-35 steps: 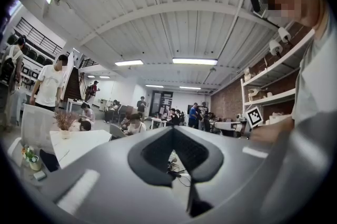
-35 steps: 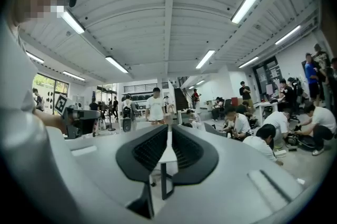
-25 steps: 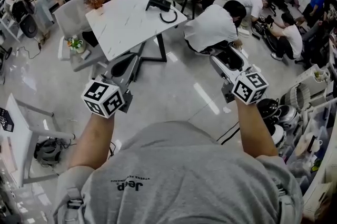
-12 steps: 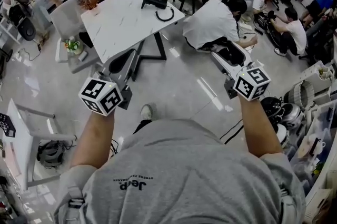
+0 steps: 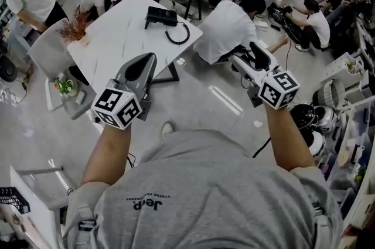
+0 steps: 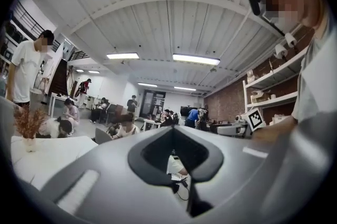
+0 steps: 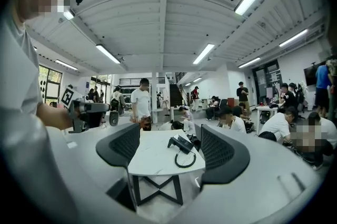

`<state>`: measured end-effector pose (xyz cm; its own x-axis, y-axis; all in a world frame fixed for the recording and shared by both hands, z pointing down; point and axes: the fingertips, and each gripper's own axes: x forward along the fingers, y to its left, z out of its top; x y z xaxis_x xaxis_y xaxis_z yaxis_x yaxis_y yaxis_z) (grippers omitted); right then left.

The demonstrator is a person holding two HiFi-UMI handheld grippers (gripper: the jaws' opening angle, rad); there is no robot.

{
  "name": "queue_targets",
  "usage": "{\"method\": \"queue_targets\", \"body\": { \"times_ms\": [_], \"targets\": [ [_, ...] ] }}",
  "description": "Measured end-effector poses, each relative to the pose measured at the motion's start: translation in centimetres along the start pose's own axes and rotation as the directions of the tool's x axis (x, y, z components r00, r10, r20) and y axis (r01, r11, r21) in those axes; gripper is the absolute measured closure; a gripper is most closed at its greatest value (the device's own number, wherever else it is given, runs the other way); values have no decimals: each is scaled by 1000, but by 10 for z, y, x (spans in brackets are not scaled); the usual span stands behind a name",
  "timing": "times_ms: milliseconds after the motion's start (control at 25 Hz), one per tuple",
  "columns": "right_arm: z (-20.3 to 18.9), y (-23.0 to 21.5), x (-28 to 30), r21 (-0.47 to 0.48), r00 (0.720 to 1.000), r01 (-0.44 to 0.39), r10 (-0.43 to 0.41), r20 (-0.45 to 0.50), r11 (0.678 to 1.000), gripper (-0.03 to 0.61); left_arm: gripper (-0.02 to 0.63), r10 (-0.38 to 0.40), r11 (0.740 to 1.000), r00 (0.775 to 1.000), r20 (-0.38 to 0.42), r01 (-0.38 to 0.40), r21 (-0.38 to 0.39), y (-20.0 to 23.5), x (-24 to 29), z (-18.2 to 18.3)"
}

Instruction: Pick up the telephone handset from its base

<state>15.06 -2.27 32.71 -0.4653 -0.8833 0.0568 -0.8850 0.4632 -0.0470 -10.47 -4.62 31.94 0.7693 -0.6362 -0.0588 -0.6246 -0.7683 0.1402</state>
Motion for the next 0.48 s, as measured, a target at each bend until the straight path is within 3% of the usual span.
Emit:
{"method": "queue_targets", "body": {
  "times_ms": [280,480],
  "targets": [
    [7,-19,122,4,997,69,-69,-20,998,241,557,-92,996,995,-44,92,-2,115,63,6],
    [3,-36,173,3,995,84,-84,-49,996,241,557,-117,993,991,-70,115,-32,164,93,-4]
  ]
}}
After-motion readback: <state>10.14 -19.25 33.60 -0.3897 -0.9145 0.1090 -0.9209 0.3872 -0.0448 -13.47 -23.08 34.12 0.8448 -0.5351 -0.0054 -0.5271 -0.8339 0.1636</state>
